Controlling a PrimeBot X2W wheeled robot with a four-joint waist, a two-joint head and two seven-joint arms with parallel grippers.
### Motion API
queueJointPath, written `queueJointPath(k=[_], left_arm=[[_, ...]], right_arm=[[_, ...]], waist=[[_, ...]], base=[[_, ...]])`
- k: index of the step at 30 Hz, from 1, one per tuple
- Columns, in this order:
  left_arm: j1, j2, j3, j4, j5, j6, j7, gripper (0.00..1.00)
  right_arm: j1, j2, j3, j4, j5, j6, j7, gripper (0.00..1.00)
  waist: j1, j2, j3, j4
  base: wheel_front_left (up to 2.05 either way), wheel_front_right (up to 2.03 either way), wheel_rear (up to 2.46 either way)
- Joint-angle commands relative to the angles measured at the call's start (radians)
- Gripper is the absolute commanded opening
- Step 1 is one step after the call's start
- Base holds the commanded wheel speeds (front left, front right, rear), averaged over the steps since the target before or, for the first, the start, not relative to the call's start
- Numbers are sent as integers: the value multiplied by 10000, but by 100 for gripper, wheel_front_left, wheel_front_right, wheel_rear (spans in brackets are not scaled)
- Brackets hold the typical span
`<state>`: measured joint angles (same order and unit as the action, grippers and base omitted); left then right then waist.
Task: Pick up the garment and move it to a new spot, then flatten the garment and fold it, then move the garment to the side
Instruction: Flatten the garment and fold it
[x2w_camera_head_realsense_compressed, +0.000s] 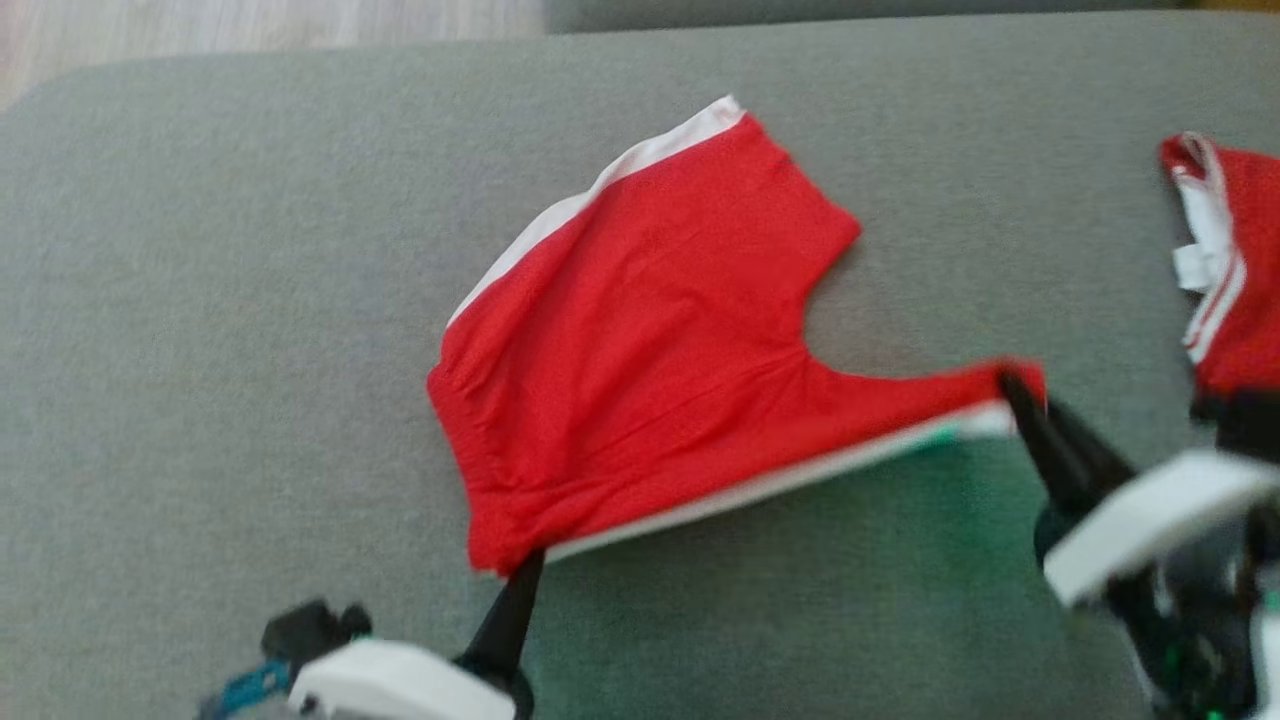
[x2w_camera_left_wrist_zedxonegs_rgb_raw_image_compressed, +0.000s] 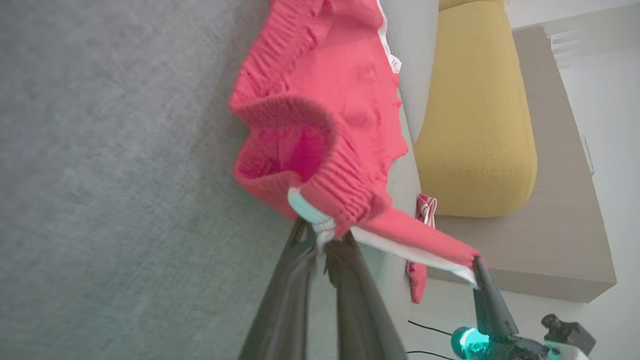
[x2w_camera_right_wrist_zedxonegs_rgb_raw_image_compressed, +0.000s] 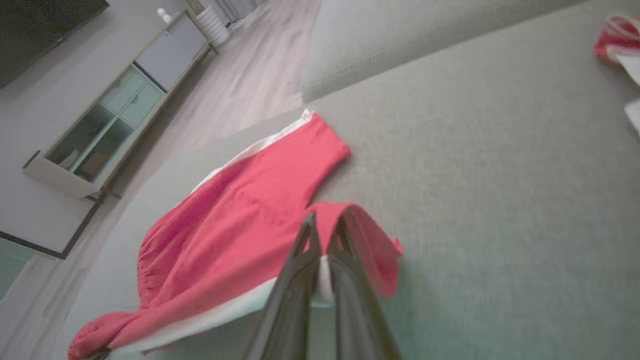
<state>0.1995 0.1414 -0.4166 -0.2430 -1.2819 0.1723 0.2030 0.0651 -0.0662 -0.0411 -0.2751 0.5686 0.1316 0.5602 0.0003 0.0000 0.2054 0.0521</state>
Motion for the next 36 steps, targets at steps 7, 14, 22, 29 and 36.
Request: queueJointPath(k=[7,14,22,29,36], left_arm=[[-2008,58,95,-990,-94,1472,1418,0],[-4311,-88,-66,-366,70,2564,2398,0],[-6244,-410,267,909,-12,3206,2702,0],[-7095,-532,620,1733,-94,3277,2592,0],[-7411,-698,775,2599,-304,3191,2353,0]], right_arm=[[-2891,-482,273,940,-16,-9,749,0],[-5305,-598,156,2891,-91,-9,1156,0],[-7163,-818,588,4669,-453,-9,1173,0],[-8331,-905,938,5783,-634,-9,795,0],[-9169,-900,1283,6885,-787,-9,203,0]], waist=[[-3,0,760,918],[-3,0,1302,1587],[-3,0,1718,1905],[-3,0,1987,2064],[-3,0,2067,2264]], base=[[0,0,0],[0,0,0],[0,0,0],[0,0,0],[0,0,0]])
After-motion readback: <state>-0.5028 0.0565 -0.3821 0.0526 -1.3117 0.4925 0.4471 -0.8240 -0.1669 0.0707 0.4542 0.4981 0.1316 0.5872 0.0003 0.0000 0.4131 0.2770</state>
